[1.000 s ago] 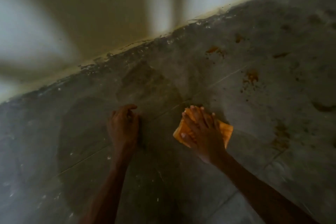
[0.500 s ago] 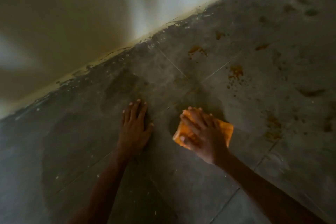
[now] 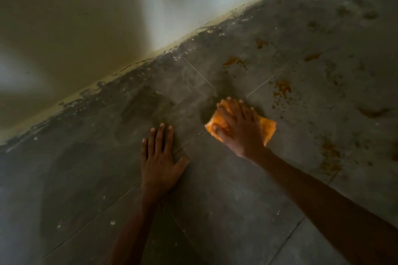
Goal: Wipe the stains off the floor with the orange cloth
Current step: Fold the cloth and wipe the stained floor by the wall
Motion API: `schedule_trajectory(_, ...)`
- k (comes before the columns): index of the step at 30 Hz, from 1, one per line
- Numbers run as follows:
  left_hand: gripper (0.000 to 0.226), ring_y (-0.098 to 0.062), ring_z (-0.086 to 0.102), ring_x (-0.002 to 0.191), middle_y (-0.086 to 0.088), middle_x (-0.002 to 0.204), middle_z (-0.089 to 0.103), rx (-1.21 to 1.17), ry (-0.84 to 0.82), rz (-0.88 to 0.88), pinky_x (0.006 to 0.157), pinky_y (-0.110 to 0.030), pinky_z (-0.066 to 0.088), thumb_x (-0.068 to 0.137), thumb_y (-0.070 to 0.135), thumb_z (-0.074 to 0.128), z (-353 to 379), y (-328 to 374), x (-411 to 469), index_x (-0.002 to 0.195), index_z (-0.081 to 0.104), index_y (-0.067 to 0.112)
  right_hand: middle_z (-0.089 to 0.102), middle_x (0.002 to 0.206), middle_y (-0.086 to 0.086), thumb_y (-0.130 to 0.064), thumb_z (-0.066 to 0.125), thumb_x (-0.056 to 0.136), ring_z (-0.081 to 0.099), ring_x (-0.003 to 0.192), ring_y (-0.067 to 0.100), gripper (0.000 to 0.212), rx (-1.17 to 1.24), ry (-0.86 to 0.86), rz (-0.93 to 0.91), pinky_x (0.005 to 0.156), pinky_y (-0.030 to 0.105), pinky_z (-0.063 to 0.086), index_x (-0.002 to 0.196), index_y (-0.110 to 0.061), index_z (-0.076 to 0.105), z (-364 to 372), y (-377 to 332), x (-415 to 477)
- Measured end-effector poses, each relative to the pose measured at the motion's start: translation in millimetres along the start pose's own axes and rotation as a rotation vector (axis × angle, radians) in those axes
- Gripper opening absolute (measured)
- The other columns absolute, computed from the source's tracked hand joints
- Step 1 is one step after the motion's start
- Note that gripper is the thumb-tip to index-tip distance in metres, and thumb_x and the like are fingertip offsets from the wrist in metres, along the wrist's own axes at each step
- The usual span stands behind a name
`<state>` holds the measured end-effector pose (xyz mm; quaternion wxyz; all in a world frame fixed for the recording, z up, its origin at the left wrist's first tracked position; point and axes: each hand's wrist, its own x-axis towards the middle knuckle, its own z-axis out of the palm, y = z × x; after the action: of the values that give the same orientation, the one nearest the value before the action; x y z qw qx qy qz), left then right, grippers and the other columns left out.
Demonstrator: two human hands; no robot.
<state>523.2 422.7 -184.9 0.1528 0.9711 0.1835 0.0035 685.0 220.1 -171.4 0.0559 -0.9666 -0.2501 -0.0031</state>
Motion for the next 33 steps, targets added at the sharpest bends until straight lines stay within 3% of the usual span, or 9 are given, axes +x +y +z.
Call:
schedule_trajectory(3,0.099,-0.018,-0.009,0.150,0.005,0.161,-0.006,-0.019,-0.025,0.003,0.120,-0.039,-0.009,0.073,0.073,0.027,-0.6,-1.6,-0.2,0.155,0.002,0.021,0.022,0.165,0.002,-0.069,0.028,0.092,0.021,0.149,0.038,0.071,0.050,-0.040,0.111,0.116,0.059,0.023,0.154,-0.035,0.027,-0.4,-46.0,46.9)
schedule_trajectory(8,0.107,-0.017,-0.007,0.150,0.007,0.161,-0.007,-0.092,-0.146,0.004,0.119,-0.038,-0.004,0.070,0.073,0.040,-16.0,-5.0,9.4,0.155,0.005,0.019,0.025,0.164,-0.005,-0.070,0.036,0.091,0.025,0.149,0.031,0.070,0.068,-0.064,-0.185,0.112,0.054,0.031,0.154,-0.040,0.025,1.7,-46.1,-50.3)
schedule_trajectory(11,0.077,-0.035,0.033,0.140,-0.013,0.154,0.034,-0.205,-0.086,-0.075,0.111,-0.048,0.029,0.079,0.041,0.065,-30.8,21.7,11.6,0.145,0.039,0.011,0.034,0.159,-0.002,-0.075,0.037,0.086,0.040,0.138,0.032,0.081,0.085,-0.029,0.101,0.105,0.050,0.037,0.156,-0.039,0.017,-17.4,-4.6,-88.7)
schedule_trajectory(14,0.078,-0.038,0.059,0.110,-0.021,0.116,0.064,-0.421,-0.063,-0.126,0.097,-0.049,0.045,0.073,0.065,0.044,-23.3,83.2,0.0,0.120,0.062,0.006,0.040,0.152,0.008,-0.072,0.056,0.082,0.045,0.129,0.035,0.097,0.120,-0.039,0.467,0.099,0.050,0.039,0.158,-0.026,0.015,-38.2,28.4,-115.1)
schedule_trajectory(20,0.056,-0.036,0.038,0.129,-0.015,0.132,0.046,-0.218,-0.186,-0.182,0.105,-0.044,0.030,0.078,0.046,0.070,-2.2,145.4,-3.4,0.120,0.055,0.012,0.073,0.104,0.012,-0.051,0.077,0.071,0.069,0.104,0.031,0.050,0.639,-0.290,0.633,0.088,0.043,0.054,0.104,-0.014,0.070,-58.8,34.9,-137.1)
schedule_trajectory(24,0.031,-0.024,0.057,0.074,-0.001,0.071,0.050,-0.669,-0.375,-0.040,0.059,-0.030,0.043,0.076,0.031,0.074,-12.4,176.8,9.6,0.073,0.046,0.017,0.073,0.096,0.012,-0.042,0.082,0.069,0.071,0.092,0.027,0.043,0.981,-0.125,0.760,0.084,0.047,0.058,0.099,-0.013,0.070,-81.3,72.1,-164.0)
schedule_trajectory(27,0.041,-0.013,0.053,0.062,-0.001,0.070,0.055,-0.913,-0.417,0.063,0.051,-0.022,0.043,0.062,0.047,0.074,-20.8,228.4,24.0,0.078,0.050,0.019,0.068,0.113,0.016,-0.024,0.080,0.083,0.066,0.091,0.025,0.028,1.243,-0.004,0.874,0.080,0.040,0.059,0.101,-0.015,0.061,-93.9,119.0,-177.7)
schedule_trajectory(30,0.047,-0.010,0.064,0.096,0.003,0.101,0.068,-0.965,-0.487,0.150,0.083,-0.035,0.052,0.076,0.048,0.073,-4.7,279.7,40.0,0.107,0.057,0.017,0.031,0.156,0.024,-0.054,0.072,0.083,0.042,0.135,0.037,0.079,0.698,-0.114,0.939,0.106,0.049,0.040,0.143,-0.016,0.037,-93.6,161.8,-192.9)
schedule_trajectory(33,0.095,-0.029,0.021,0.146,-0.010,0.158,0.024,-0.311,-0.399,0.214,0.118,-0.051,0.020,0.078,0.061,0.066,14.9,295.3,50.3,0.150,0.023,0.017,-0.004,0.167,0.014,-0.070,0.055,0.085,0.000,0.152,0.040,0.101,0.175,-0.020,0.804,0.118,0.060,0.014,0.159,-0.022,0.004,-98.3,182.1,-204.4)
